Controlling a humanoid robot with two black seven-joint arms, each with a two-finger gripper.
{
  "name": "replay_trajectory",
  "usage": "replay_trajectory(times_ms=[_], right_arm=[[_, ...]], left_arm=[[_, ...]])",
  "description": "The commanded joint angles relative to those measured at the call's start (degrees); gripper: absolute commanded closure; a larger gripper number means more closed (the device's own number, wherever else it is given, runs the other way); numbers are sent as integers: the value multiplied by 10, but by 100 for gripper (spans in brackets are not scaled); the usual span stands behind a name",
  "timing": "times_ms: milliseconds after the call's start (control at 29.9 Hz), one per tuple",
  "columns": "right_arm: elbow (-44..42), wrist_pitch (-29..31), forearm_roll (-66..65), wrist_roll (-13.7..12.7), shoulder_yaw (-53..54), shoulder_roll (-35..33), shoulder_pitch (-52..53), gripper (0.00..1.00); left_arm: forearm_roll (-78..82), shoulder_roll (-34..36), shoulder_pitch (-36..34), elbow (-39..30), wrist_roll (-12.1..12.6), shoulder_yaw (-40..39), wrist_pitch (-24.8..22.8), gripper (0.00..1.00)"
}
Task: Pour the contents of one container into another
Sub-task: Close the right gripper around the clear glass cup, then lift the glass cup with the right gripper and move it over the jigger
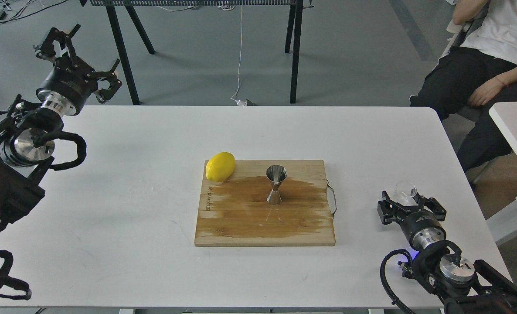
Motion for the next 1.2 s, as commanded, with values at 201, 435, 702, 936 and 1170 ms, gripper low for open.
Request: replay_trajectory(times_ms=[201, 435, 702, 936, 1170], right_arm=[[1, 1, 0, -2, -1, 5, -1, 63], [11, 2, -1, -2, -1, 5, 0, 69], [167, -10, -5, 1, -21, -37, -29, 70], [293, -89, -38, 13, -22, -60, -34, 70], [308, -154, -147, 14, -27, -24, 23, 70]], left_arm=[[0, 7, 0, -1, 0, 0, -1, 0], [0, 12, 0, -1, 0, 0, -1, 0], [0, 21, -1, -3, 0, 0, -1, 0], [0, 24, -1, -3, 0, 0, -2, 0], [0, 25, -1, -3, 0, 0, 0, 0]])
